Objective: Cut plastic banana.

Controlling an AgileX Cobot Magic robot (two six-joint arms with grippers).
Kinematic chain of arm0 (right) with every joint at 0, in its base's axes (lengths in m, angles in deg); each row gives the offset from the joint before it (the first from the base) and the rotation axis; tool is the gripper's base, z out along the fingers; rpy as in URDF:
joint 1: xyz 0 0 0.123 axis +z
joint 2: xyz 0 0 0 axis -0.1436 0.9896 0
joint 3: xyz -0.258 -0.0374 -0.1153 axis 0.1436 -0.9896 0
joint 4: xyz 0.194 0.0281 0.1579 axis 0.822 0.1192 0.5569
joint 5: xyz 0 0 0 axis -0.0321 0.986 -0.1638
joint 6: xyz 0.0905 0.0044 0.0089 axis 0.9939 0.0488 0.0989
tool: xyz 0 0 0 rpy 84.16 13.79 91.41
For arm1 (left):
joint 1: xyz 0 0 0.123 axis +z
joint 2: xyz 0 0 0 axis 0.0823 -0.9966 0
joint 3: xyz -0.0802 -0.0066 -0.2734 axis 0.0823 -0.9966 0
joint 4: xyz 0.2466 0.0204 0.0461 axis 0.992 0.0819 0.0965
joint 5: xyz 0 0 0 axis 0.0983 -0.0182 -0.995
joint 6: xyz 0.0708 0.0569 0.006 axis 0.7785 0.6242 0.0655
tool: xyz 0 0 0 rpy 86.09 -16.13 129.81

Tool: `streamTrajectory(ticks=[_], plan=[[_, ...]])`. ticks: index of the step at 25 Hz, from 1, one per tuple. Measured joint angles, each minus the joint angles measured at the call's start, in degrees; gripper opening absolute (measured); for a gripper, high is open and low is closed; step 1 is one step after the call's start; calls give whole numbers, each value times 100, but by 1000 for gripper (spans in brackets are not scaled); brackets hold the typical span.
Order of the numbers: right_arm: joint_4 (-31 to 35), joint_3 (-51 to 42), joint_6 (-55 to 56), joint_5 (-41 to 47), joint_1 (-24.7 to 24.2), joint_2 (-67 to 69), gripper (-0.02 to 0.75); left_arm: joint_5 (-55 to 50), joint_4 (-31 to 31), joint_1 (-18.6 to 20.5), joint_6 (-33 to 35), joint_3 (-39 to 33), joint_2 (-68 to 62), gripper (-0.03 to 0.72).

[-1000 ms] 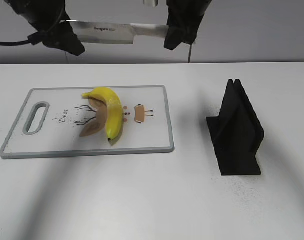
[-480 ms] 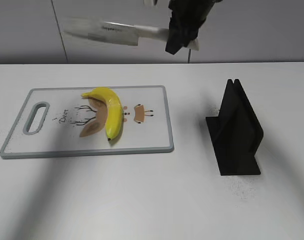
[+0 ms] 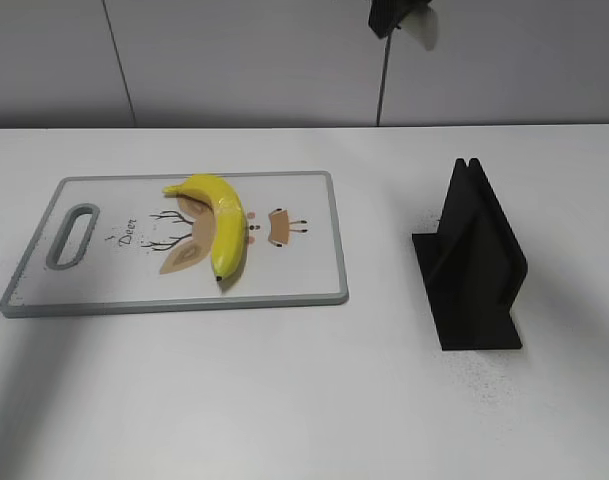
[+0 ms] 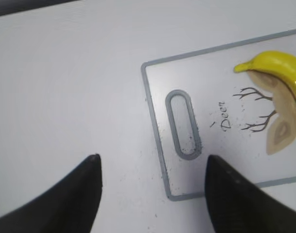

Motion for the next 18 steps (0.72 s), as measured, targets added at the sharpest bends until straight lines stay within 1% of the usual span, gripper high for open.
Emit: streamTrajectory(ticks=[4, 9, 12, 18], plan=[[18, -544, 772, 0, 0, -505, 161, -37, -37, 259, -144, 0, 78, 624], [18, -1687, 1250, -5, 0, -1347, 160, -32, -138, 272, -165, -110, 505, 611], [-90, -2453, 1537, -5, 0, -1964, 160, -32, -299, 272, -165, -501, 964, 603], [-150, -3869, 1959, -217, 0, -3047, 160, -40, -311, 272, -165, -1915, 2204, 594]])
